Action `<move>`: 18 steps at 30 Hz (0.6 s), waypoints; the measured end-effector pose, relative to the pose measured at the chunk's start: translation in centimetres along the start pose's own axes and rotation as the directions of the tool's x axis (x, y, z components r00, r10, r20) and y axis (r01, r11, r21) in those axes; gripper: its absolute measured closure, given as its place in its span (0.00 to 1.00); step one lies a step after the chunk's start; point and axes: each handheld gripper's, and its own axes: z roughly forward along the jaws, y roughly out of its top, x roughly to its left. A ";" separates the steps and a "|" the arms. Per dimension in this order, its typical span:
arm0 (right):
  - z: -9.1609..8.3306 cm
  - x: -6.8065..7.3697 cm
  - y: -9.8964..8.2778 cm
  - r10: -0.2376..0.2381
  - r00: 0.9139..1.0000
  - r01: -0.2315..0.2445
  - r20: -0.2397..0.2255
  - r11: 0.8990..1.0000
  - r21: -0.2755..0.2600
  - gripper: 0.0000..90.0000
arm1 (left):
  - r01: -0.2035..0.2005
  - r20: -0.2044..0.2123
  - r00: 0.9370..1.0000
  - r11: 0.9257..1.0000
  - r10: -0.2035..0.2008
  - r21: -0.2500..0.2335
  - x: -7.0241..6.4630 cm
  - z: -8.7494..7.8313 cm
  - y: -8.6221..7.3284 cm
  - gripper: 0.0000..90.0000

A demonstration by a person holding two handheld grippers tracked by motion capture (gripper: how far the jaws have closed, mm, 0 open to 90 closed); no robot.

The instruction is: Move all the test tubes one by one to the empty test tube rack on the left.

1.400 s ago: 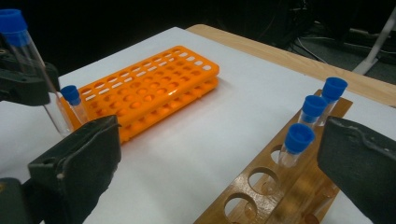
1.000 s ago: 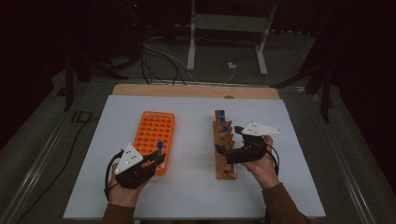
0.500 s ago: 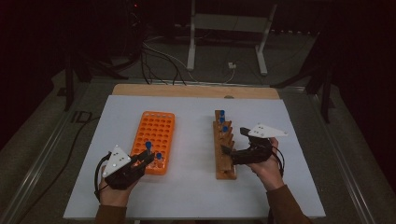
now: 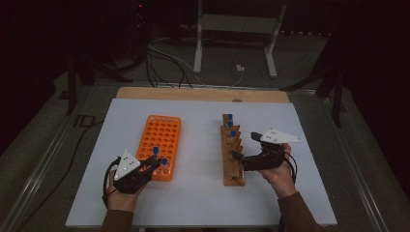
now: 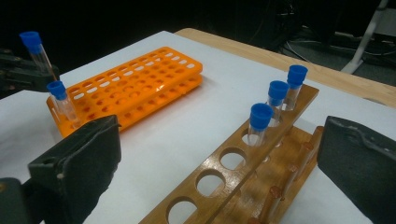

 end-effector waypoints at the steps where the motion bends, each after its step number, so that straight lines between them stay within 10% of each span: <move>1: 0.0 0.0 0.0 0.000 1.000 0.000 -0.001 1.000 0.000 0.00 | 0.001 -0.003 1.000 1.000 -0.001 0.001 0.0 0.1 -0.1 0.86; 10: 0.0 0.1 0.0 -0.001 1.000 0.001 -0.008 1.000 0.002 0.00 | 0.001 -0.013 1.000 0.998 0.000 0.057 0.2 0.7 -0.7 0.86; 18: -0.1 0.0 -0.1 0.001 1.000 -0.001 -0.009 1.000 0.000 0.00 | -0.039 -0.018 0.999 0.982 0.043 0.186 -0.1 1.4 -1.3 0.86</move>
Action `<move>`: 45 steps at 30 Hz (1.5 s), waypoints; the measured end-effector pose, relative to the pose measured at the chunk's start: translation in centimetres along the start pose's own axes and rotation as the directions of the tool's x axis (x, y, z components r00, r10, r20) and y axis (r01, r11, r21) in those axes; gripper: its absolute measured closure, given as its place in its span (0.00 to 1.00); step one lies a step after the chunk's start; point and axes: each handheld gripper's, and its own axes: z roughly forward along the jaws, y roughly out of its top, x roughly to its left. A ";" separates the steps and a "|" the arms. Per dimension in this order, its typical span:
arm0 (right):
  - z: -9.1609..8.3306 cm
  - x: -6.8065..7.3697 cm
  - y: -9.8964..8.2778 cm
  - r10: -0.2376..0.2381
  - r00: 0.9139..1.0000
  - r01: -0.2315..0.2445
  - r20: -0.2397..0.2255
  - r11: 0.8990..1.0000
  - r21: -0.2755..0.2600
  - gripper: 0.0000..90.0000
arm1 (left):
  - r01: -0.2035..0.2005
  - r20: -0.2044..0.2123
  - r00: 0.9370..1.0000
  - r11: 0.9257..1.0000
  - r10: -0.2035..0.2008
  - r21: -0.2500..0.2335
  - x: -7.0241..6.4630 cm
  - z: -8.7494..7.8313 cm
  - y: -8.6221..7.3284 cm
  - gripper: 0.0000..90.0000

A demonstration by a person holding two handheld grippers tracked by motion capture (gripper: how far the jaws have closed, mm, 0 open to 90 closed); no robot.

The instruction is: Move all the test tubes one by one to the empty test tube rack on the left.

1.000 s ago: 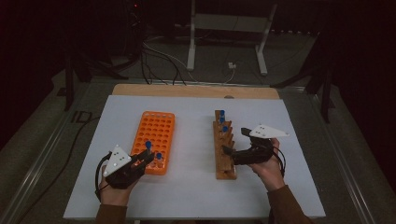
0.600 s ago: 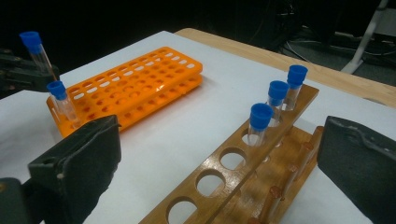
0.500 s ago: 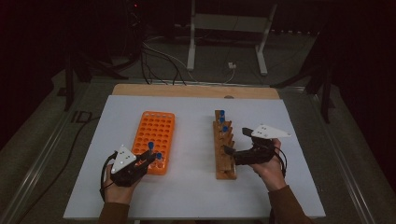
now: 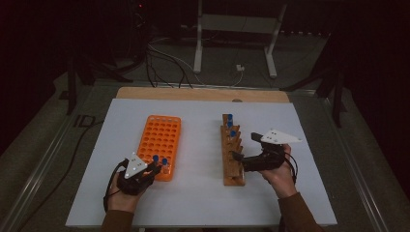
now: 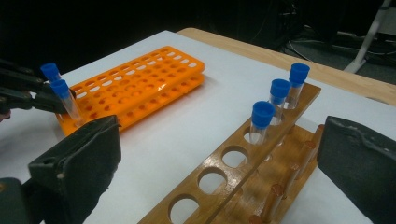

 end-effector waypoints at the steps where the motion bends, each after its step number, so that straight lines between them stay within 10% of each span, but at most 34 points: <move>1: 0.0 0.0 0.0 -0.001 1.000 0.001 -0.001 1.000 0.001 0.00 | -0.002 0.000 1.000 1.000 0.002 0.006 0.0 0.0 0.1 0.86; 18: 0.5 0.1 -0.1 -0.007 1.000 0.007 -0.001 1.000 0.014 0.00 | 0.024 0.019 1.000 0.999 -0.025 0.043 0.2 0.2 -0.3 0.84; 37: 2.4 -0.6 -0.2 -0.030 0.999 0.027 0.043 0.997 0.078 0.07 | 0.133 0.033 0.991 0.985 -0.130 -0.112 0.6 -1.5 0.3 0.23; 45: 3.9 -1.3 -0.3 -0.008 0.998 0.004 0.058 0.997 0.079 0.40 | 0.155 0.008 0.988 0.977 -0.155 -0.150 0.2 -1.8 0.9 0.02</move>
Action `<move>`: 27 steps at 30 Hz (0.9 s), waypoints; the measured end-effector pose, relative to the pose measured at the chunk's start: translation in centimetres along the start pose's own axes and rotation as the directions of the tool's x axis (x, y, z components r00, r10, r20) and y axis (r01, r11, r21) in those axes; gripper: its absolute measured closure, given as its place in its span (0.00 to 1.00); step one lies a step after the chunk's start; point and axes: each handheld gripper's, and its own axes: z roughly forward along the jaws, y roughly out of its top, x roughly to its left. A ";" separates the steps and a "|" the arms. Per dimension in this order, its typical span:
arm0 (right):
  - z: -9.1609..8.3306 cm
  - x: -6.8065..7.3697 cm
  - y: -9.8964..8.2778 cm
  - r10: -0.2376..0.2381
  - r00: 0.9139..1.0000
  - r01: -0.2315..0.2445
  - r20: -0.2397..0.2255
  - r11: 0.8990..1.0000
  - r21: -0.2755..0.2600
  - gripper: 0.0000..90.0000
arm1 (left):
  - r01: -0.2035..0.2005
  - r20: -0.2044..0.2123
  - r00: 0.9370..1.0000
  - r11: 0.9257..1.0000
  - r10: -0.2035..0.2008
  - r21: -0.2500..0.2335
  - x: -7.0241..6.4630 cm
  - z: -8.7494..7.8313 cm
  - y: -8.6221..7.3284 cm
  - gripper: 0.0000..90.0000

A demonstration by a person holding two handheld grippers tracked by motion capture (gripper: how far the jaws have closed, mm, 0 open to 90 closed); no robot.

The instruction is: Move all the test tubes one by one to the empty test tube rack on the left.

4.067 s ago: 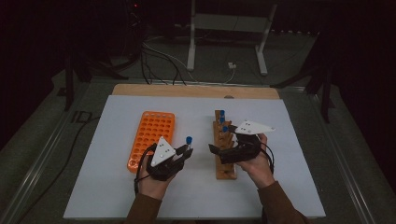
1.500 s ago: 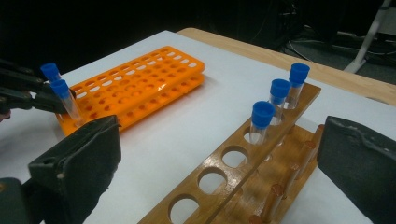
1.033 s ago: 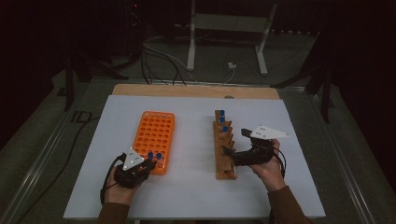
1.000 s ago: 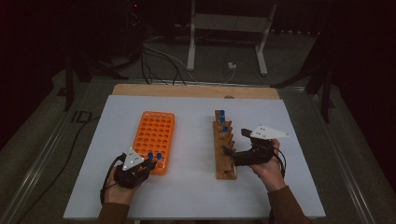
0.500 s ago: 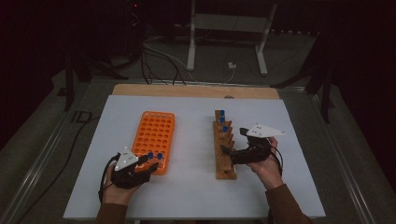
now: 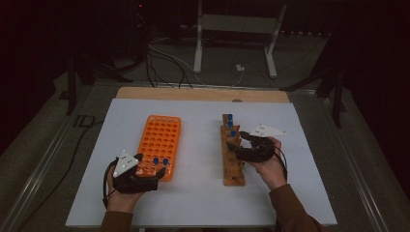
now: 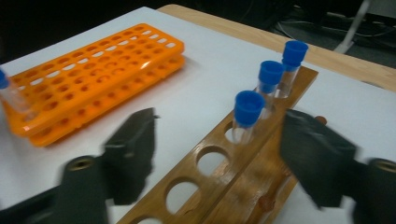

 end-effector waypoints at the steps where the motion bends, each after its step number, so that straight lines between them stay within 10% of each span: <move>1: 0.2 -0.1 0.1 0.005 1.000 -0.005 -0.001 1.000 0.005 0.46 | 0.003 0.001 1.000 1.000 -0.003 -0.004 0.0 0.0 0.0 0.02; 13: 2.7 -0.7 0.0 -0.013 0.998 0.010 0.063 0.999 0.050 0.83 | 0.018 -0.002 1.000 1.000 -0.018 -0.015 0.0 -0.3 0.1 0.02; 27: 3.5 -0.4 0.1 -0.038 0.995 0.033 0.090 0.998 0.061 0.86 | 0.008 -0.018 1.000 0.999 -0.009 -0.045 -0.4 -0.7 0.6 0.02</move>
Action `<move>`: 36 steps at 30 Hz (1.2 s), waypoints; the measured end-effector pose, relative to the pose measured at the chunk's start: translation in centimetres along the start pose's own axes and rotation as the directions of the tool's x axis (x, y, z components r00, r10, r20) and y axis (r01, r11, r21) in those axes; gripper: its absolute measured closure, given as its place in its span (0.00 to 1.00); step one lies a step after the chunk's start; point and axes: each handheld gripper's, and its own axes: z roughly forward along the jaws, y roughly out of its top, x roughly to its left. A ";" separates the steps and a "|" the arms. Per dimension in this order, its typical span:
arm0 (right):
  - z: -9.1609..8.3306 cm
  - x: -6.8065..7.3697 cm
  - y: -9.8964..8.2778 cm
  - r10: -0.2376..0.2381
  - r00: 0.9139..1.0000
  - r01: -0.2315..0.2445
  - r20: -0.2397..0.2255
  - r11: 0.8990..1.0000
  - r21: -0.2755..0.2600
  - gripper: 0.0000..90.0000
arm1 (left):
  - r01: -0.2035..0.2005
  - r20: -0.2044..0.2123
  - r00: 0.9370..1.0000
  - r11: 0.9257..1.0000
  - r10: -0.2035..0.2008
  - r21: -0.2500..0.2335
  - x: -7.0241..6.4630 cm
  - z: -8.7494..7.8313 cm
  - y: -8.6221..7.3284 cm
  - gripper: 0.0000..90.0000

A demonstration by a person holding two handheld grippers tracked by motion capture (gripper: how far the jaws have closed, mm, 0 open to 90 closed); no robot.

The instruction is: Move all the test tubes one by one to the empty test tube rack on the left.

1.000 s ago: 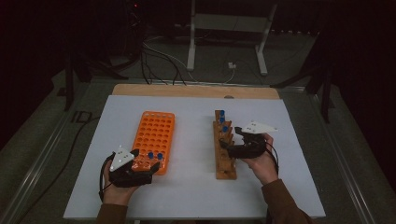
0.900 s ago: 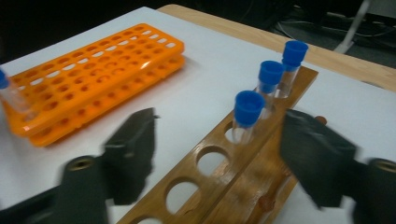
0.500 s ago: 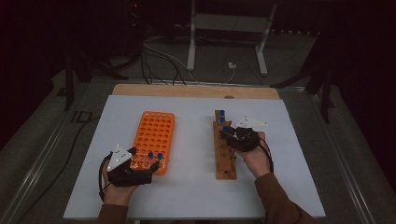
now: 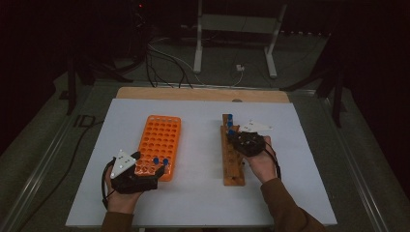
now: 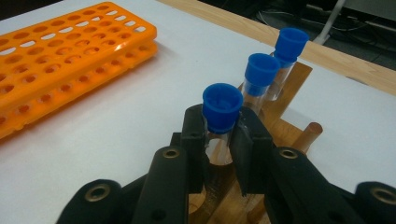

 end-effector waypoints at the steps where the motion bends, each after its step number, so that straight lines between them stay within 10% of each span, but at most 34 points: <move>1: 0.0 0.0 0.0 -0.002 1.000 0.002 0.001 1.000 0.002 0.86 | -0.001 0.001 1.000 1.000 0.001 0.000 0.0 0.0 0.0 0.02; 36: -4.9 0.1 3.8 -0.040 0.999 0.039 -0.010 0.990 -0.135 0.86 | -0.048 0.057 0.997 0.998 0.049 -0.030 -2.1 1.3 3.6 0.04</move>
